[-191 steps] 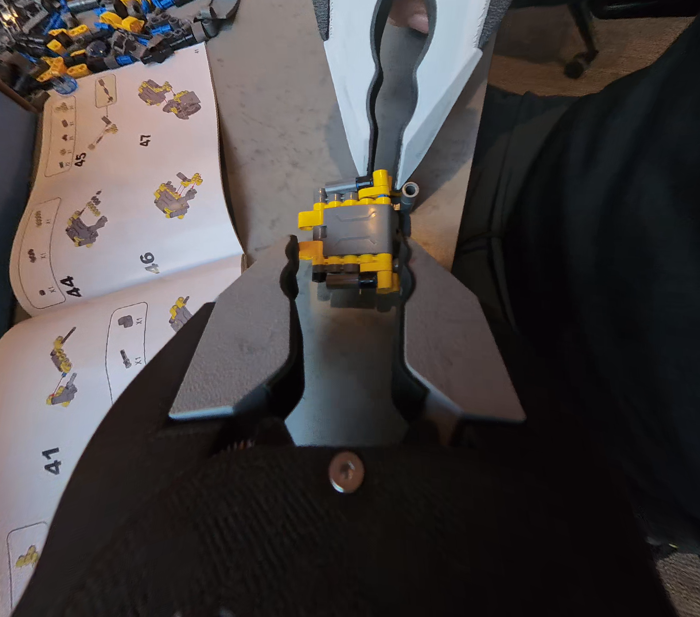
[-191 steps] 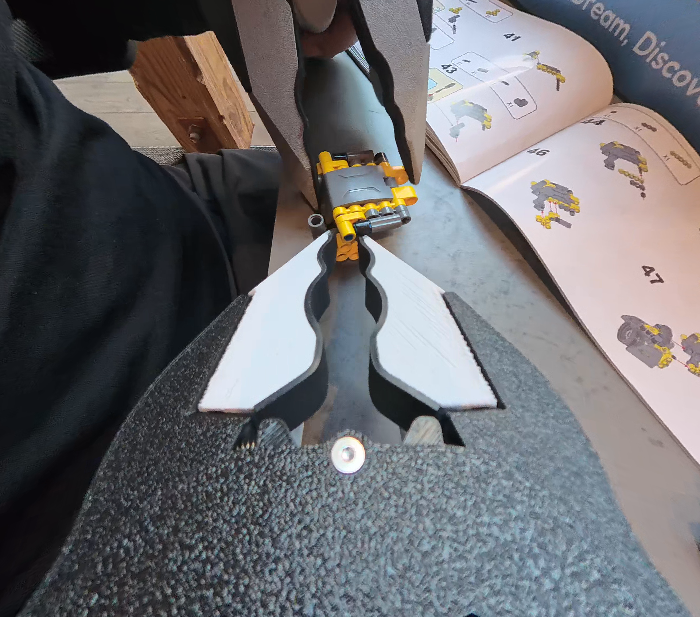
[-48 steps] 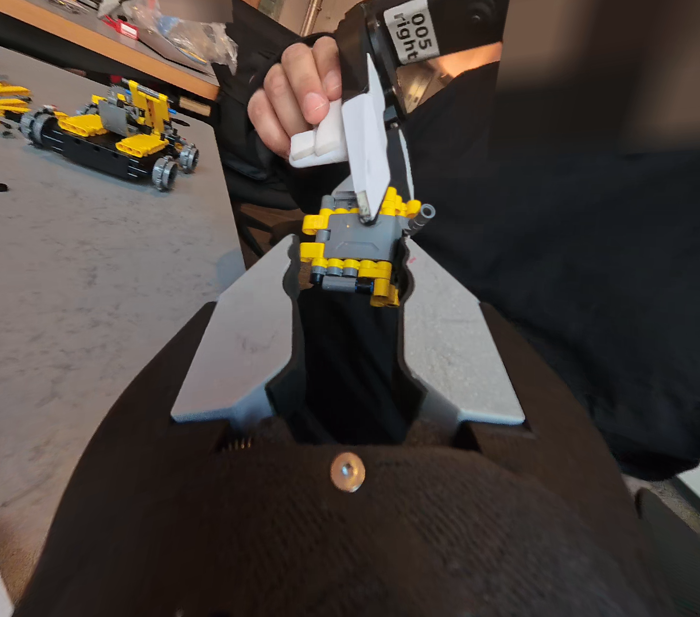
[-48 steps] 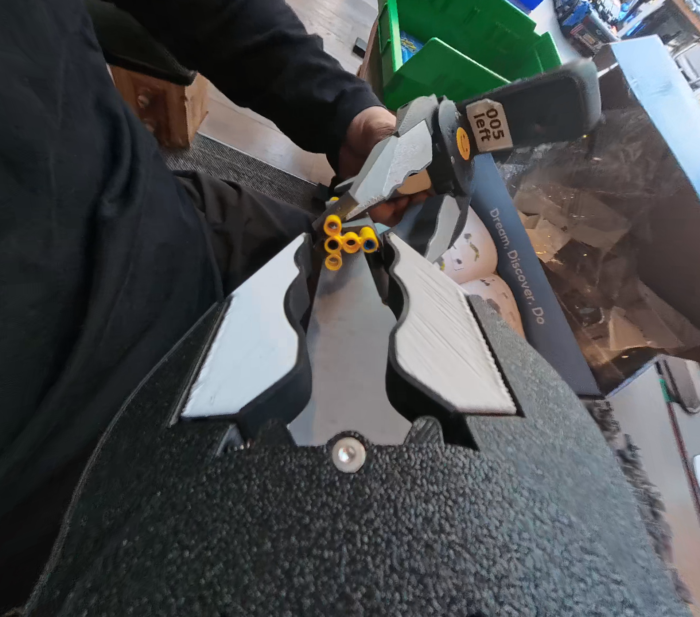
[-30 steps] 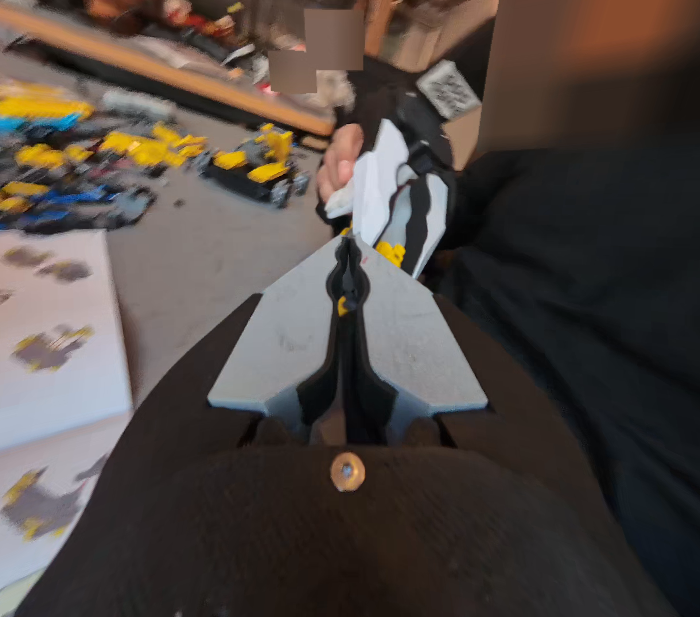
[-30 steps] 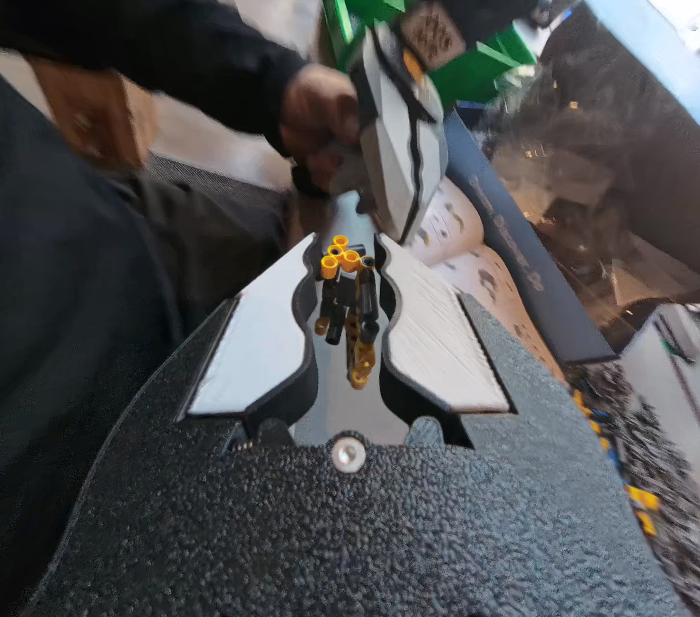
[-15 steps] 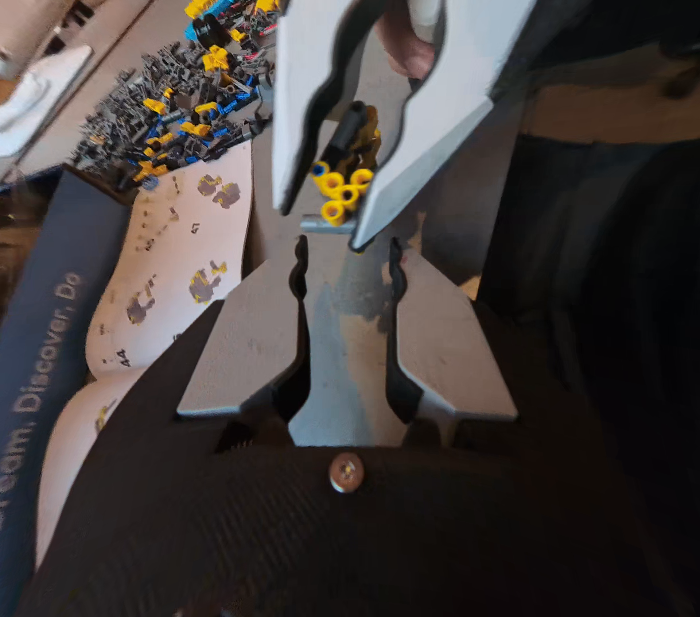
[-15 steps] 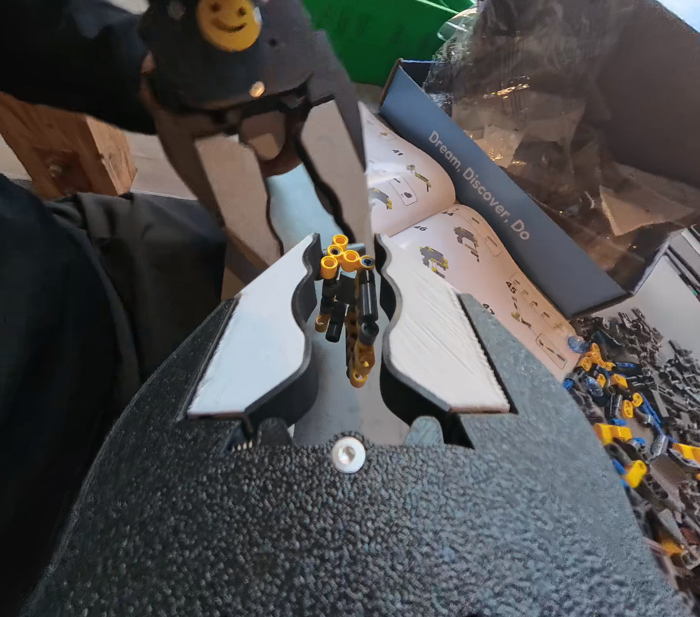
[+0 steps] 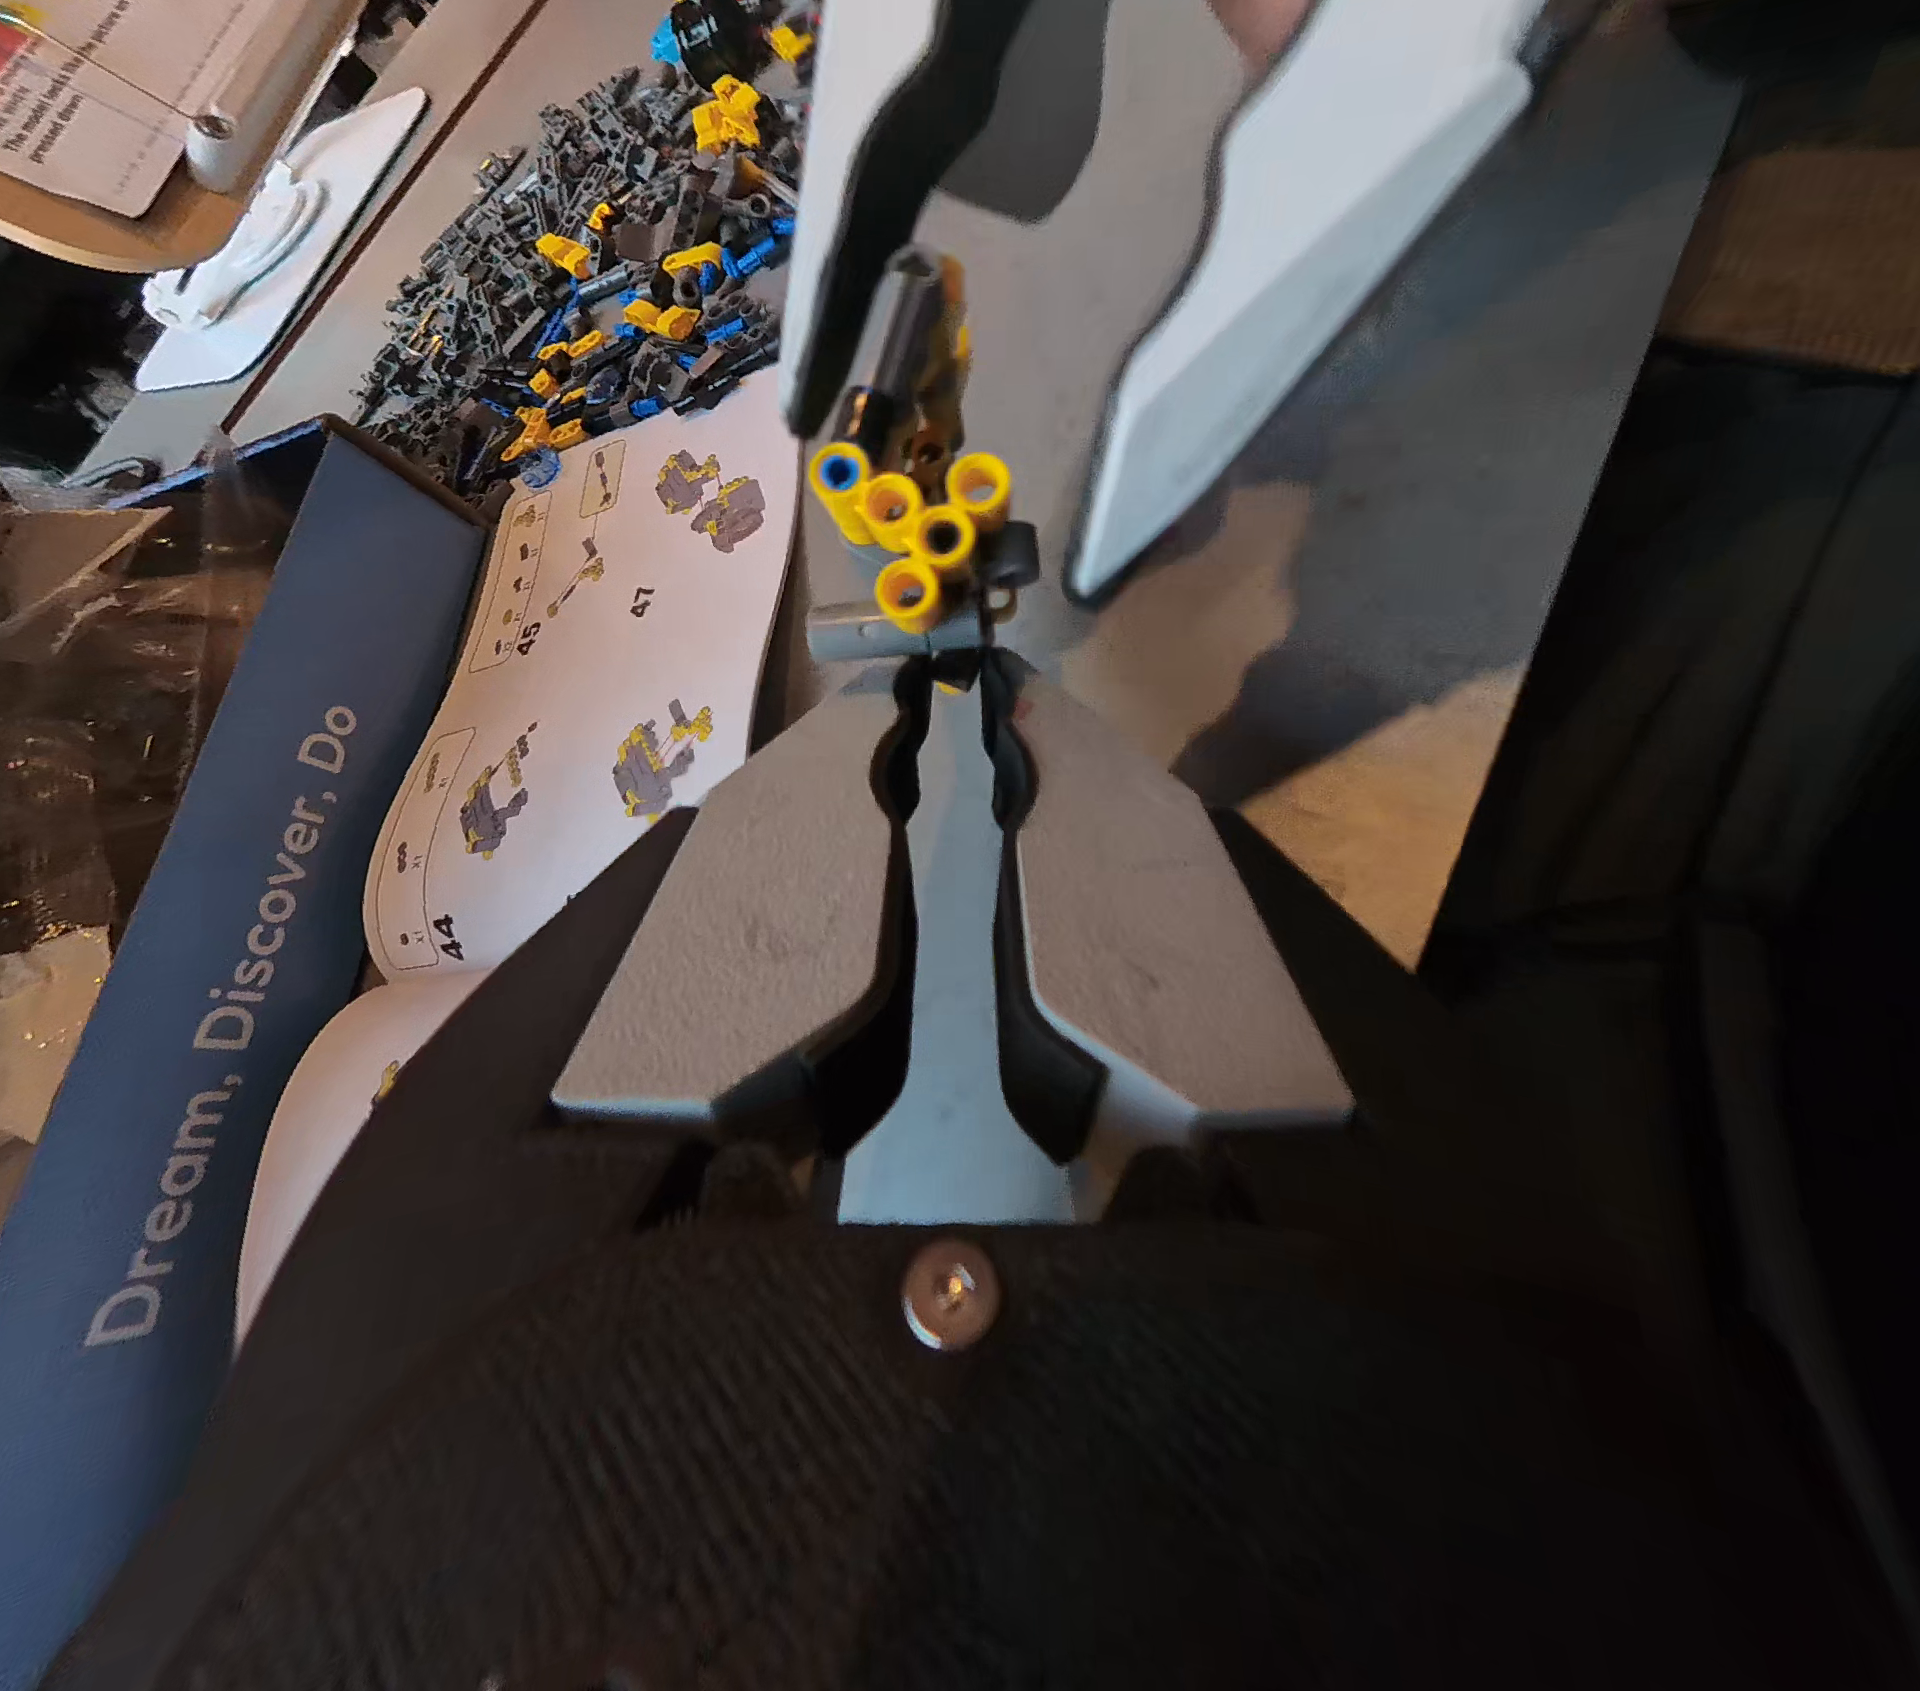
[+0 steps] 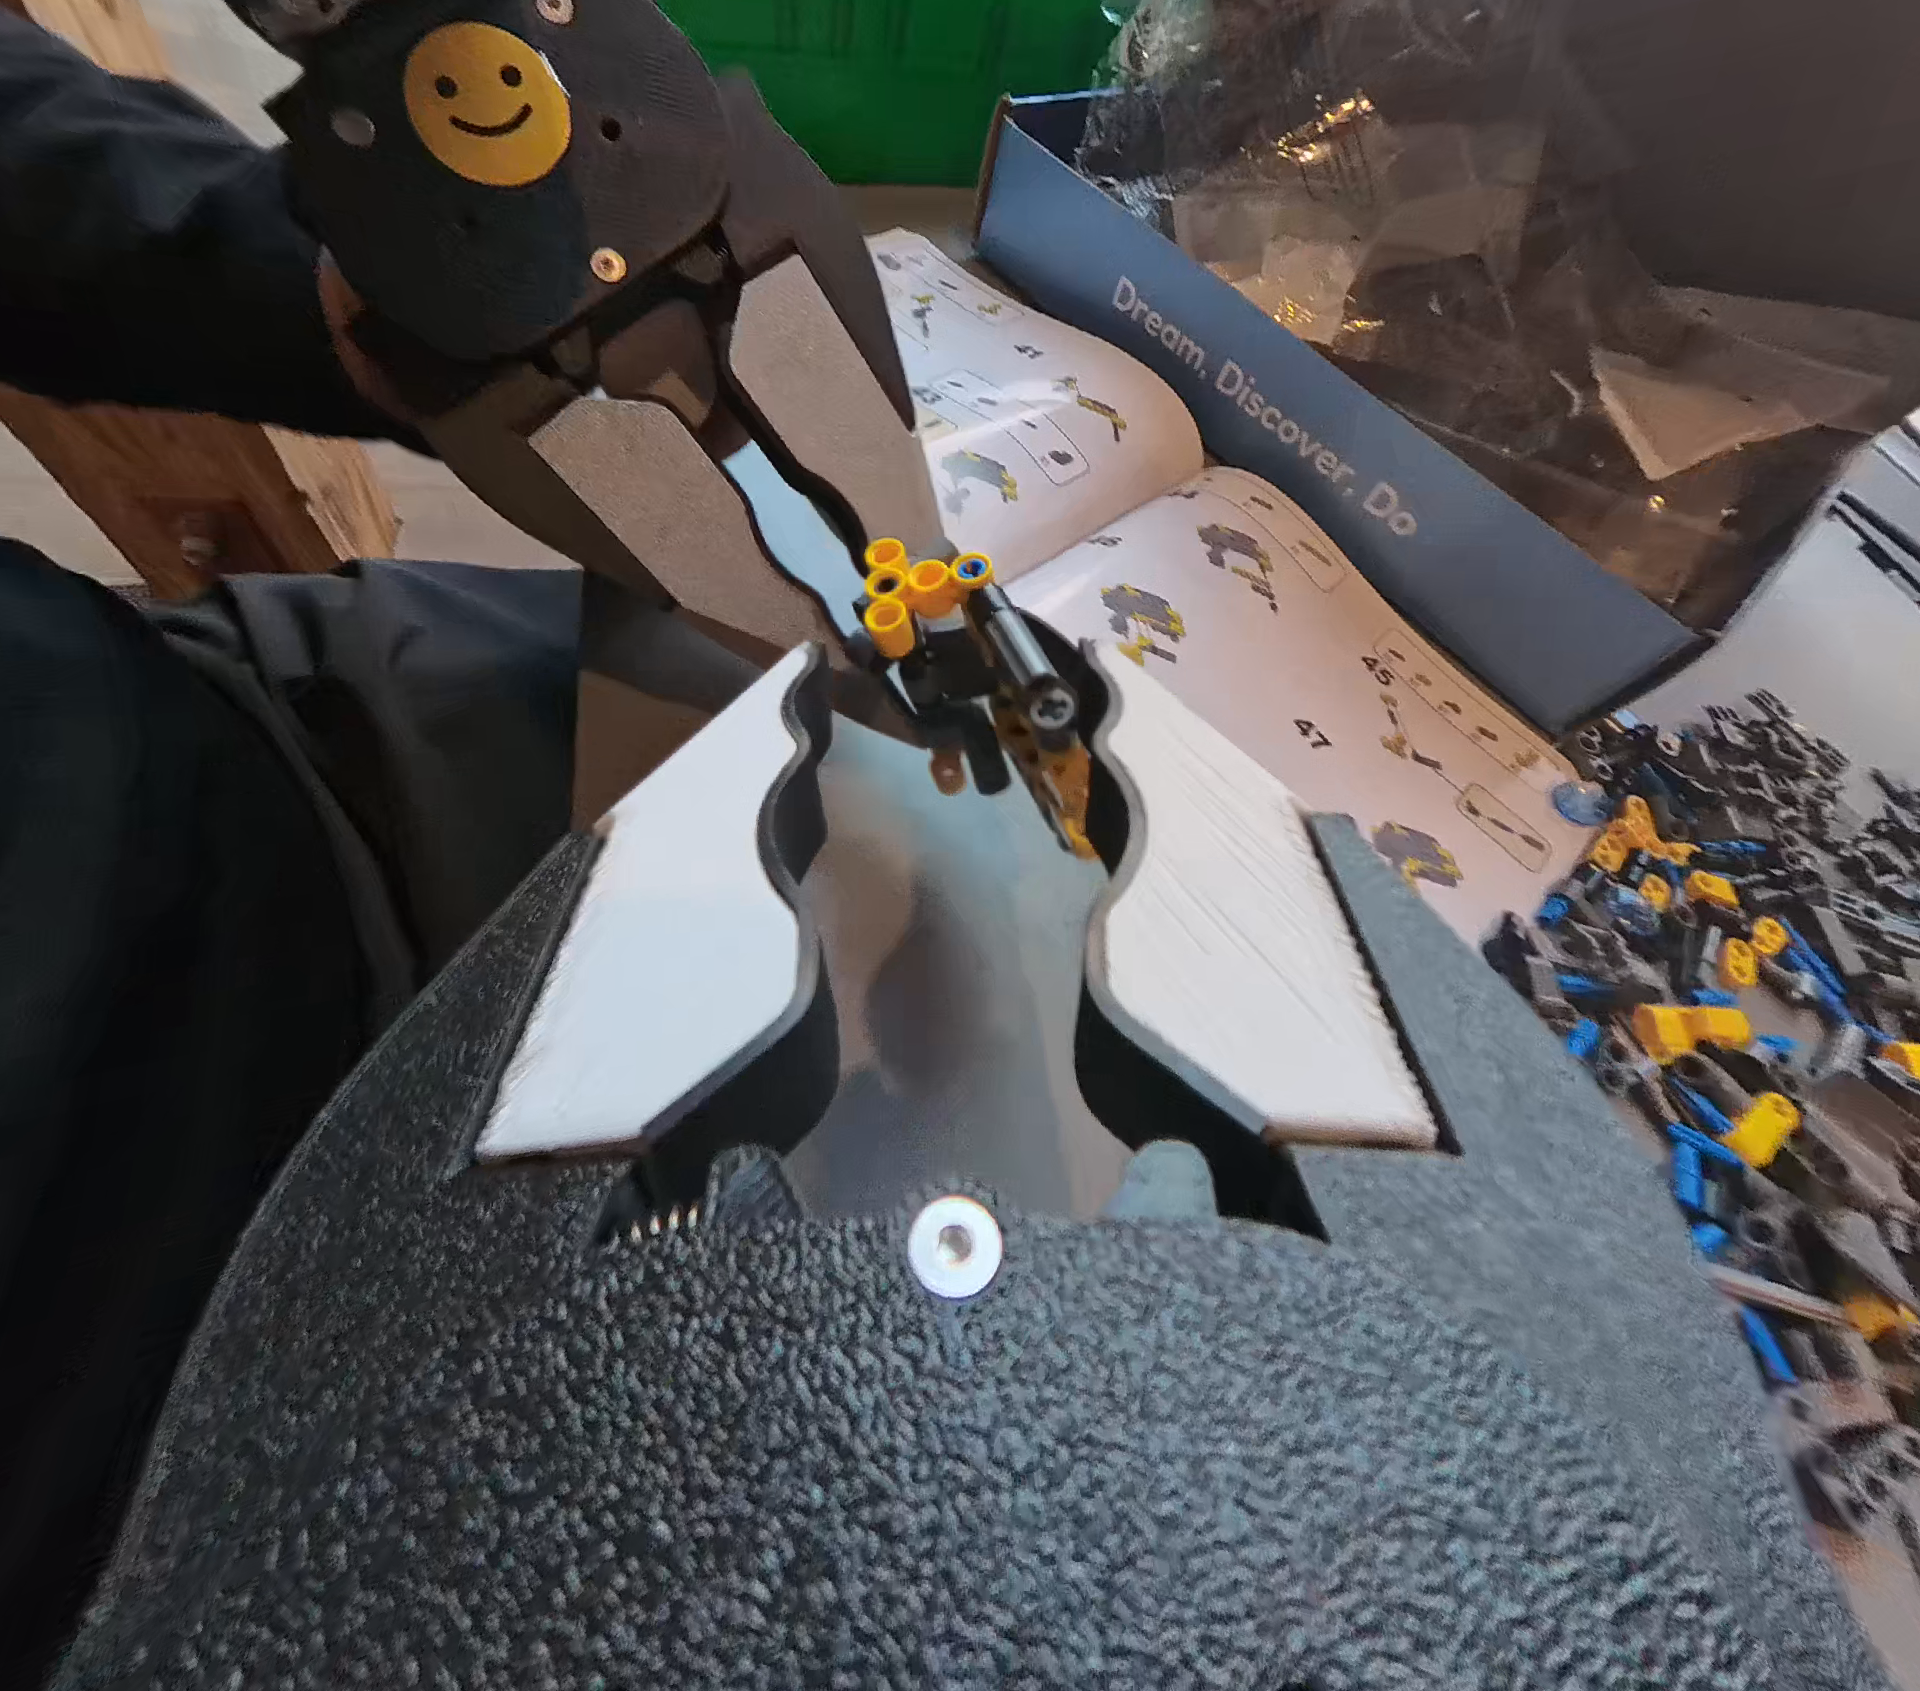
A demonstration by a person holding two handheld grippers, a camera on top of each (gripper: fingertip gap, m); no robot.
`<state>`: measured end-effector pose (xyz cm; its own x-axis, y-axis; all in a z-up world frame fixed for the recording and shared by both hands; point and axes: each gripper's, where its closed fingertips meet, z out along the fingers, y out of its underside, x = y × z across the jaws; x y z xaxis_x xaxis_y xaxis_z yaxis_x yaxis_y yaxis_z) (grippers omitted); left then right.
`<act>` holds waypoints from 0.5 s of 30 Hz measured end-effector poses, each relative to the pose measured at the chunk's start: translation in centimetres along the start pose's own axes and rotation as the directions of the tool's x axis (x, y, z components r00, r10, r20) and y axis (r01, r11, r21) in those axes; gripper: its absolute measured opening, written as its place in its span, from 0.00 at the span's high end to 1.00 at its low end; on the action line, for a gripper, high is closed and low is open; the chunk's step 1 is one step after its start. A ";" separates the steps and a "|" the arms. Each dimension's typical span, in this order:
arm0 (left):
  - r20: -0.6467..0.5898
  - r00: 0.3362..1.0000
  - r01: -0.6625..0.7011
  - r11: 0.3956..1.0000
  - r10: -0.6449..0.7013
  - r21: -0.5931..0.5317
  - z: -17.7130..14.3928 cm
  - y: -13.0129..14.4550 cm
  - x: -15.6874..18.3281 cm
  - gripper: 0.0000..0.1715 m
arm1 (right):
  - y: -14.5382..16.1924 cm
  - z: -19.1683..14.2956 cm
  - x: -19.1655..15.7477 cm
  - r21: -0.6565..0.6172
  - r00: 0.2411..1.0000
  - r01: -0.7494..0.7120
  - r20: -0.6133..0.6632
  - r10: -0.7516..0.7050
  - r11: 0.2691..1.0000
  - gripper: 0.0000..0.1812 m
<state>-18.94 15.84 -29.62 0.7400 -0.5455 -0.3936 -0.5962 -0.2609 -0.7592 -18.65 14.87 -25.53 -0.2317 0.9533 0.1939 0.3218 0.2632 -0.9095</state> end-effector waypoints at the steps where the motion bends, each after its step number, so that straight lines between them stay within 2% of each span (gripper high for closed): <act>1: 0.004 1.000 -0.023 1.000 0.023 -0.015 0.0 0.3 0.0 0.96 | 0.2 -0.3 0.2 -0.018 1.000 0.016 -0.001 -0.016 1.000 0.78; 2: -0.001 0.999 -0.037 0.999 0.037 -0.024 0.0 0.6 0.0 0.96 | 0.5 -0.5 0.2 -0.044 0.999 0.037 0.011 -0.037 0.998 0.81; 7: -0.077 0.997 -0.023 0.999 0.021 -0.026 -0.2 1.0 0.5 0.97 | 2.0 -0.1 1.0 -0.164 0.994 0.104 0.041 -0.099 0.981 0.80; 9: -0.148 0.989 -0.024 1.000 0.021 -0.020 -0.3 1.0 1.2 0.97 | 2.4 0.6 1.3 -0.198 0.992 0.121 0.062 -0.110 0.973 0.80; 10: -0.168 0.986 -0.013 0.999 0.008 -0.031 -0.3 1.2 1.3 0.97 | 2.5 0.8 1.1 -0.204 0.990 0.125 0.090 -0.108 0.971 0.89; 12: -0.190 0.981 0.028 0.998 -0.040 -0.064 -0.3 1.8 1.0 0.96 | 2.3 1.2 0.7 -0.202 0.985 0.129 0.140 -0.102 0.971 0.92; 15: -0.188 0.974 0.113 0.991 -0.124 -0.066 -0.6 1.9 0.4 0.96 | 2.6 1.7 1.2 -0.238 0.991 0.068 0.132 -0.037 0.969 0.96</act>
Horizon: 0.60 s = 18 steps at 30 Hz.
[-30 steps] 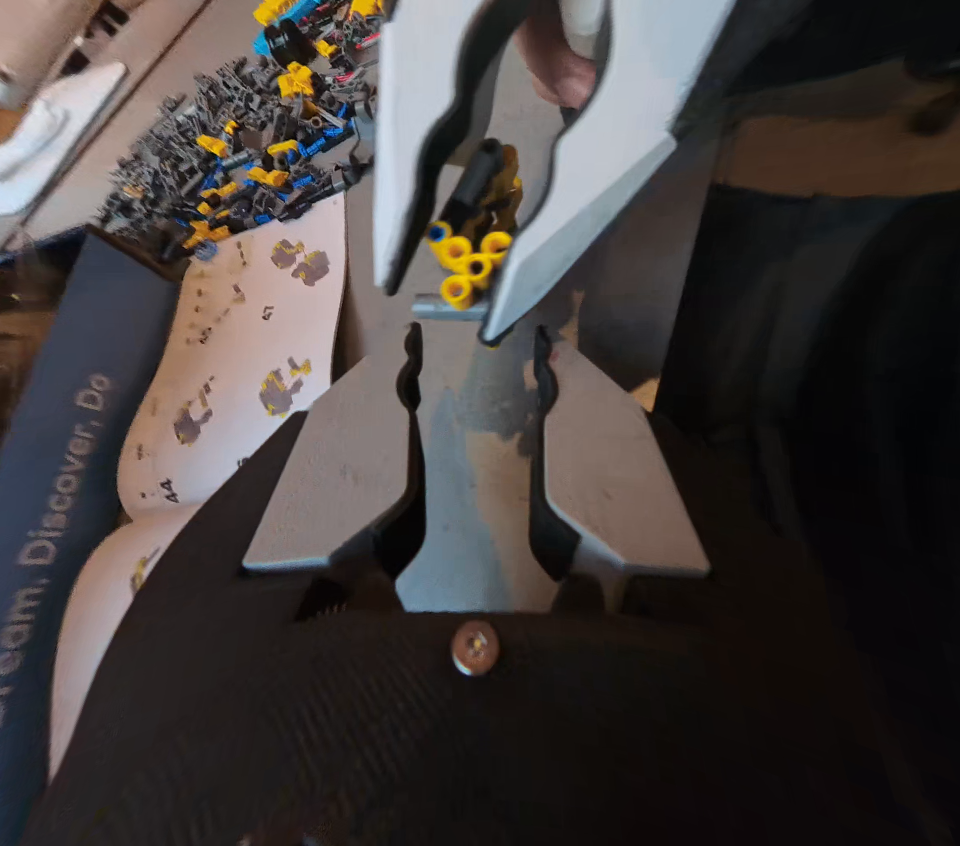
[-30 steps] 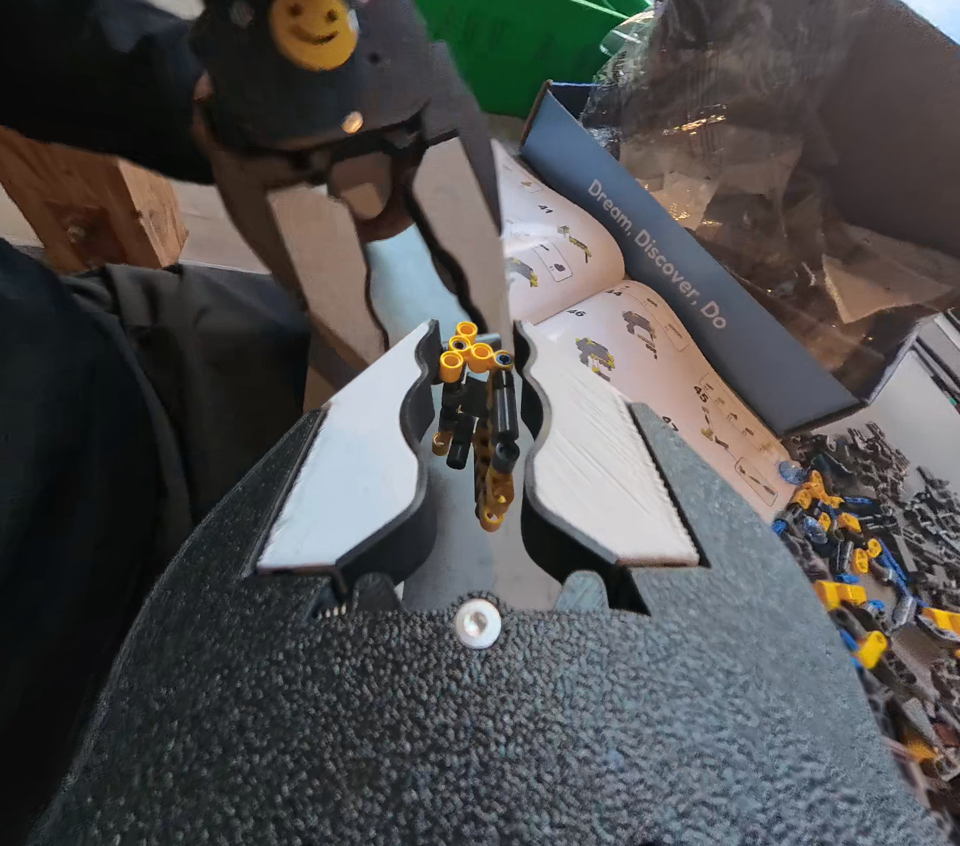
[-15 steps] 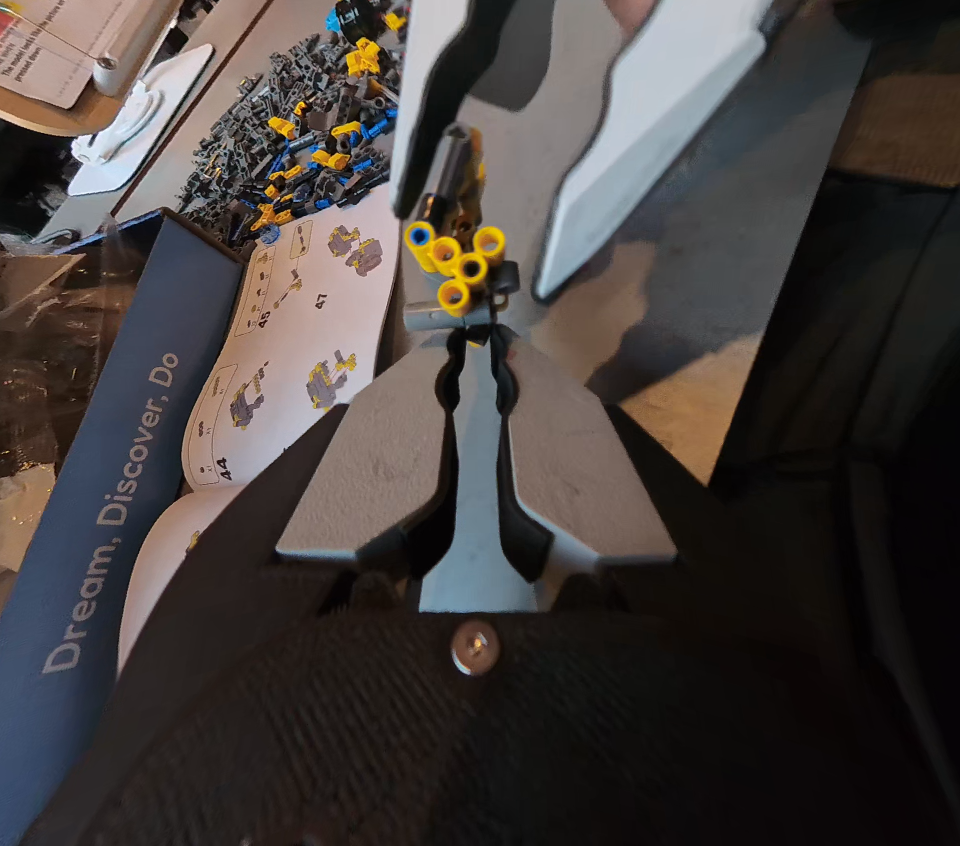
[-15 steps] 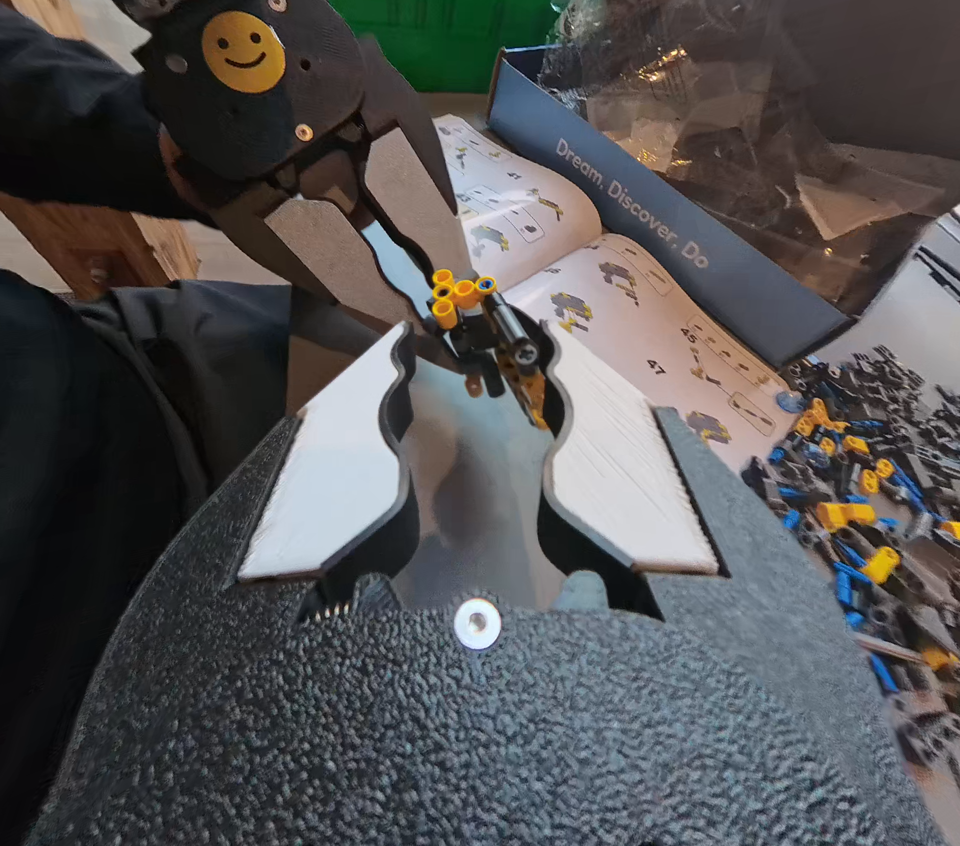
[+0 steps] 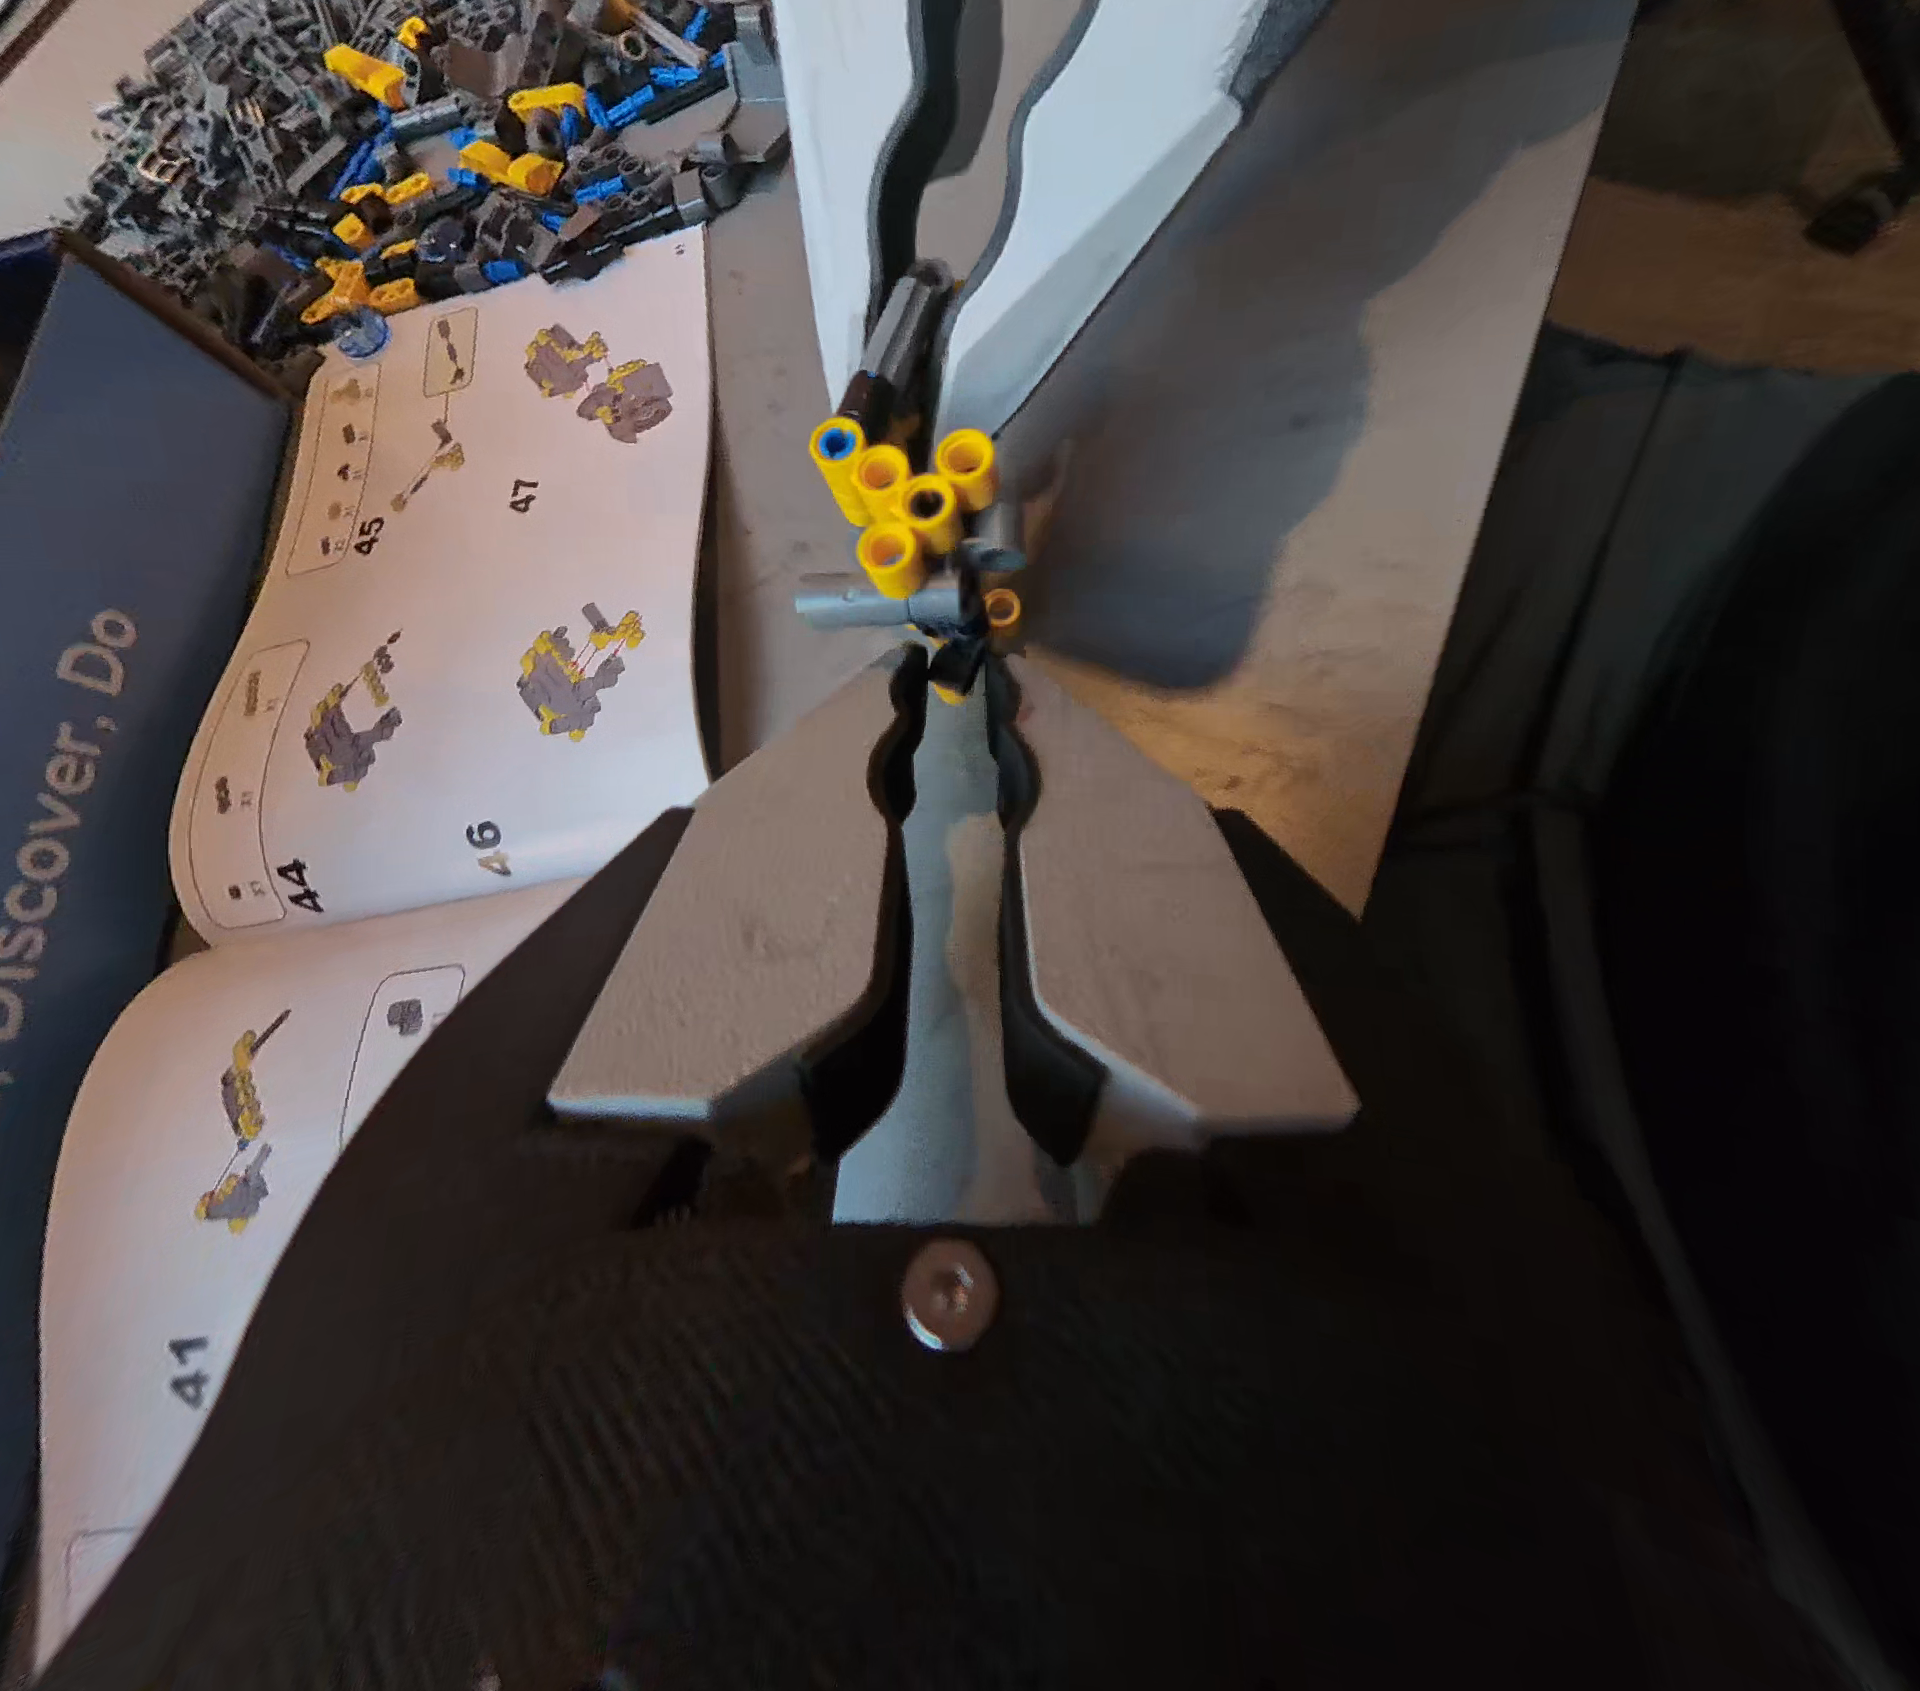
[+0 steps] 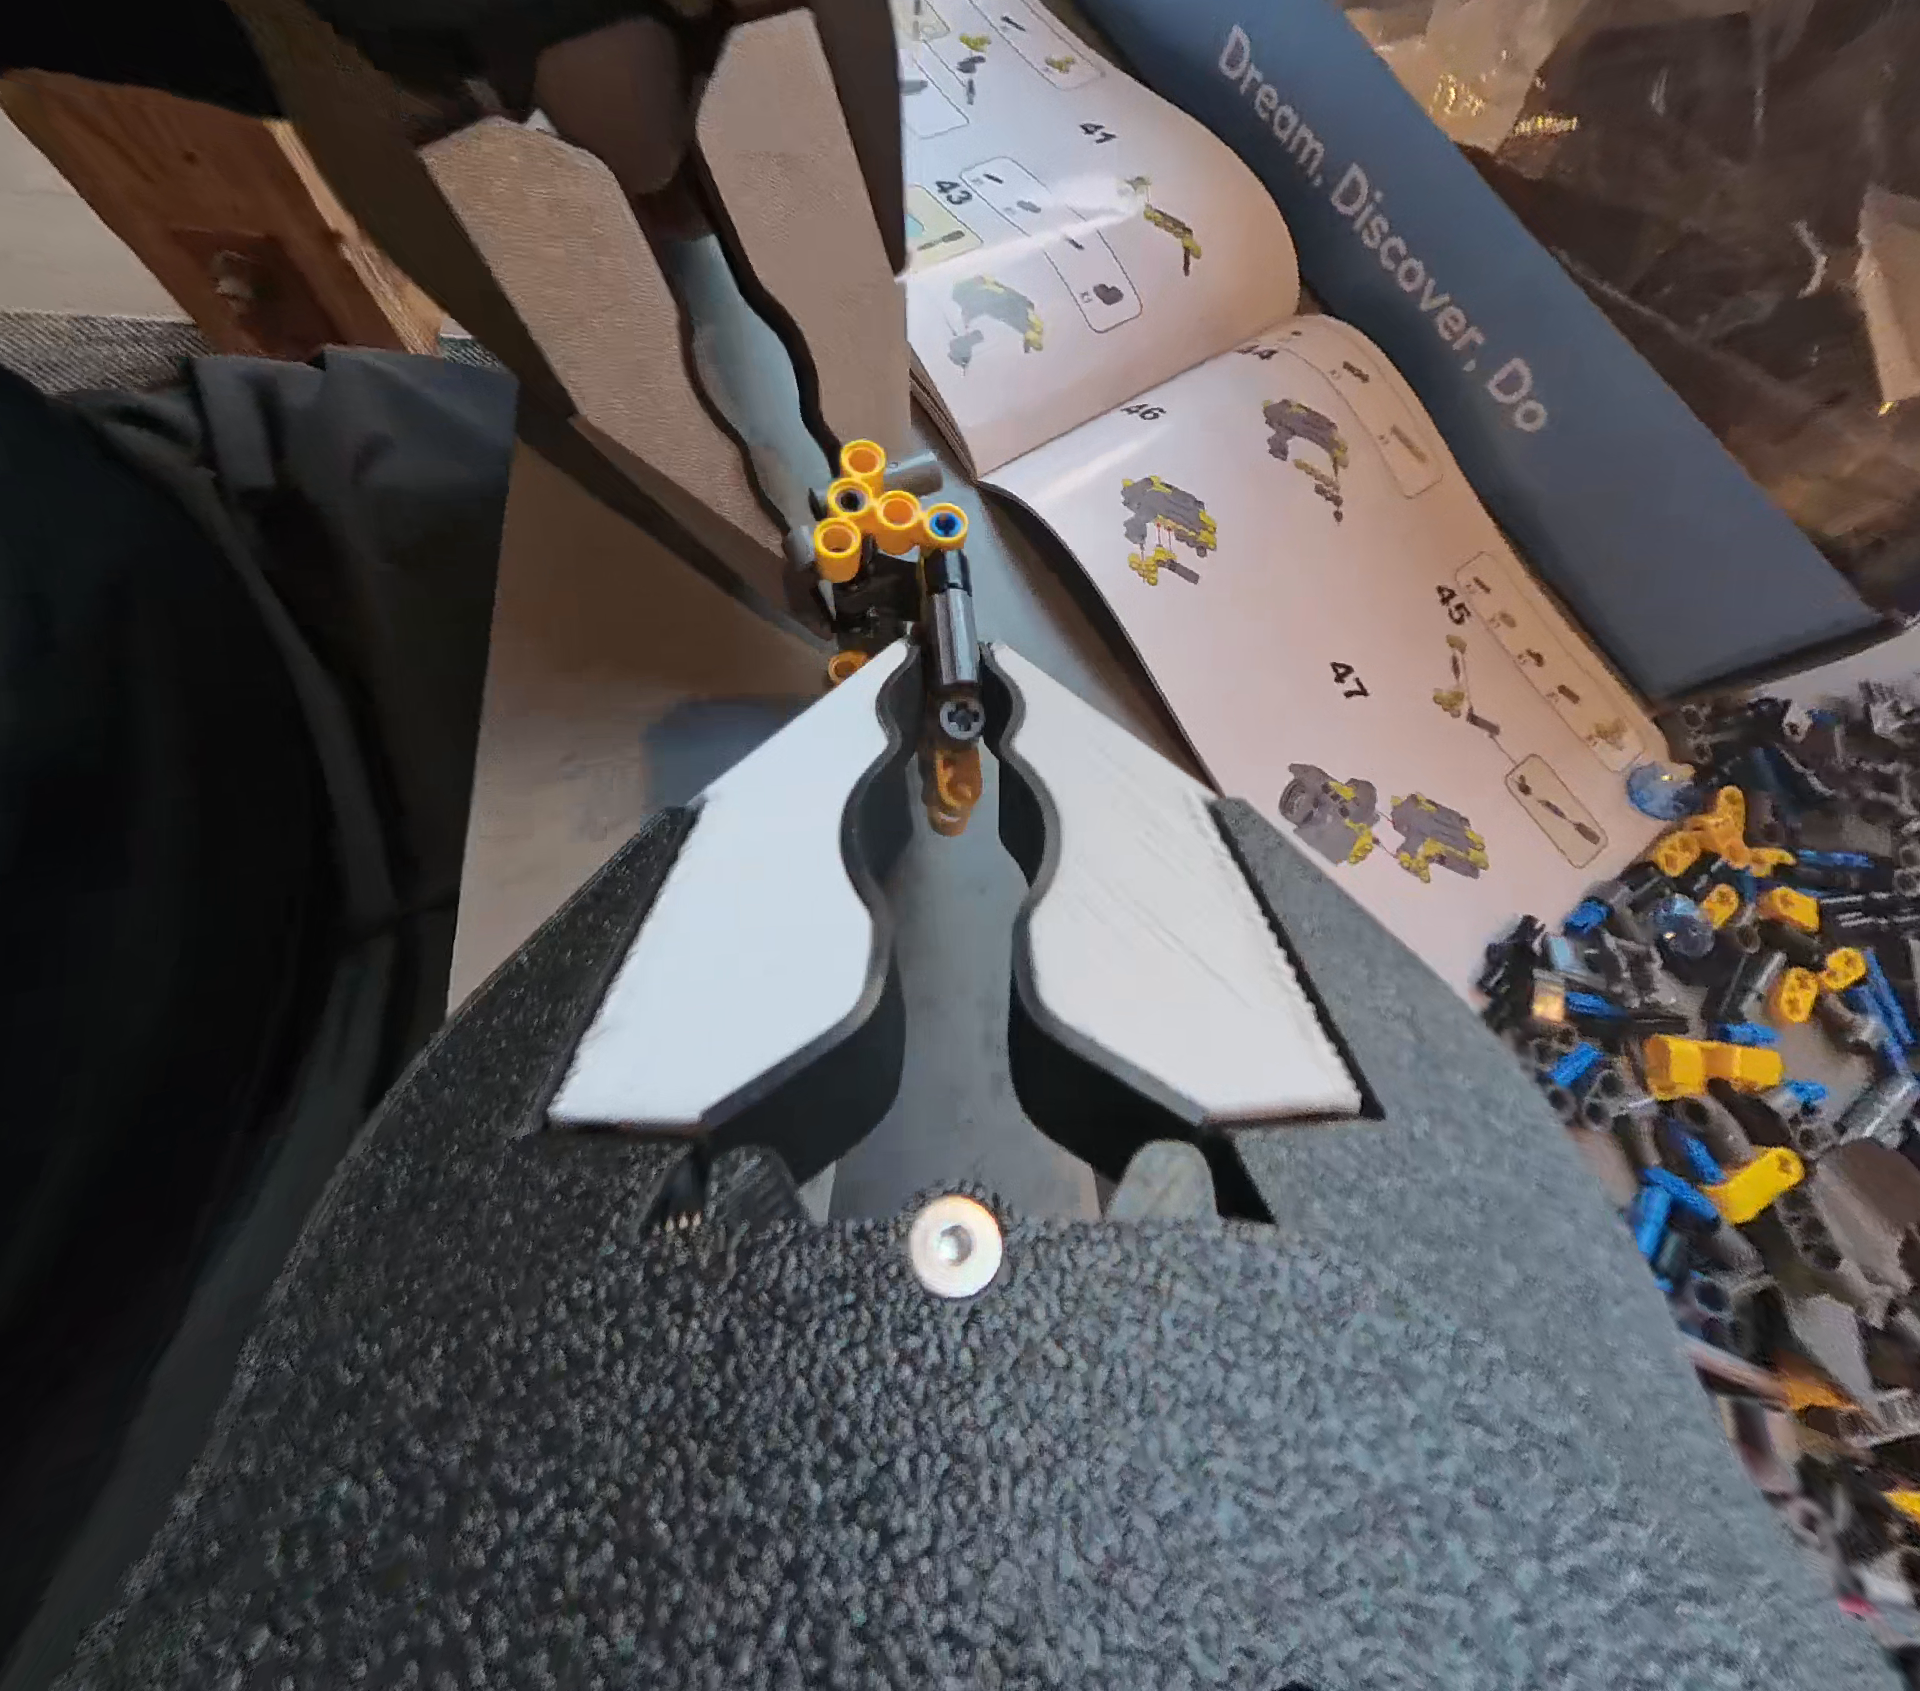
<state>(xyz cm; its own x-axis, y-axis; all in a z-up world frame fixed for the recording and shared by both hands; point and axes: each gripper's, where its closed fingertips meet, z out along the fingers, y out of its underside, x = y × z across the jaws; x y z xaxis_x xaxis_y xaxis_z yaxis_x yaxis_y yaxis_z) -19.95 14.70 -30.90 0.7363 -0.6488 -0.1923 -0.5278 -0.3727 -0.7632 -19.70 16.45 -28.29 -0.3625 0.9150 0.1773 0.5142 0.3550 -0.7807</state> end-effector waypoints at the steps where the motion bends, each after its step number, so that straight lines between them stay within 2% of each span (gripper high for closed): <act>1: 0.003 1.000 0.015 1.000 -0.015 0.020 -0.2 -0.2 -0.1 0.94 | 0.1 0.2 0.2 -0.008 0.999 -0.034 0.003 0.034 0.999 0.96; 4: -0.003 0.998 0.067 0.996 -0.067 0.059 -0.6 -0.8 -0.1 0.89 | 0.3 0.6 0.6 -0.024 0.993 -0.116 0.014 0.116 0.993 0.96; 12: -0.007 0.967 0.256 0.965 -0.256 0.053 -0.4 -0.5 -1.6 0.86 | 0.5 1.3 0.7 -0.041 0.926 -0.367 0.080 0.370 0.929 0.96; 18: -0.020 0.954 0.301 0.952 -0.300 0.052 -0.3 -0.5 -1.6 0.93 | 0.2 1.6 0.4 -0.029 0.891 -0.441 0.103 0.442 0.897 0.96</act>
